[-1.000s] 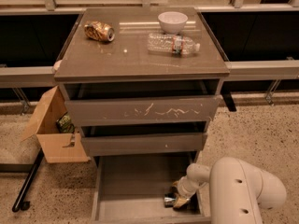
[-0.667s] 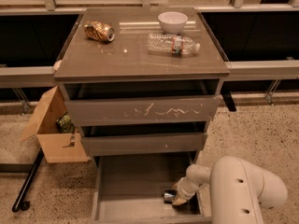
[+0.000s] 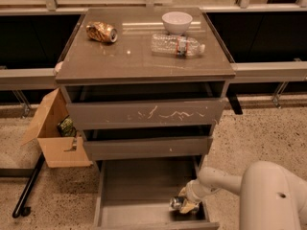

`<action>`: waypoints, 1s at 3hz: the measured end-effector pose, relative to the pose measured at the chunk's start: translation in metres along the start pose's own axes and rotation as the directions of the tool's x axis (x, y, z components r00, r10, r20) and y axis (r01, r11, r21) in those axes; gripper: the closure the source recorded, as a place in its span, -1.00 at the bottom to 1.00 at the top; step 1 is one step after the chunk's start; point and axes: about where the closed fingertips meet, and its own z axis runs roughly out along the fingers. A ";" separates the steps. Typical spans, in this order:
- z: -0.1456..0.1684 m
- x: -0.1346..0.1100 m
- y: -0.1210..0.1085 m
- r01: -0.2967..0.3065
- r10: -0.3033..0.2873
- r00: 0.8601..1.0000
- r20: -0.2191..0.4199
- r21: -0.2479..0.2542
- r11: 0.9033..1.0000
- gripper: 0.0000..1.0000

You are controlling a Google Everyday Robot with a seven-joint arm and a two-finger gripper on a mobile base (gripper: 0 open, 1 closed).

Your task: Pick redbull can from bottom drawer and place on counter

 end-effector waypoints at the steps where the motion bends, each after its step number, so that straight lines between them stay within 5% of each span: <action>1: -0.053 -0.023 -0.007 0.058 -0.062 0.994 0.085 0.047 0.997 1.00; 2: -0.104 -0.043 -0.017 0.106 -0.117 0.983 0.144 0.077 0.991 1.00; 3: -0.112 -0.046 -0.017 0.117 -0.128 0.980 0.153 0.077 0.990 1.00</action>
Offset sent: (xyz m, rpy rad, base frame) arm 0.0268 -0.0189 0.1859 0.2189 -0.1701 0.1126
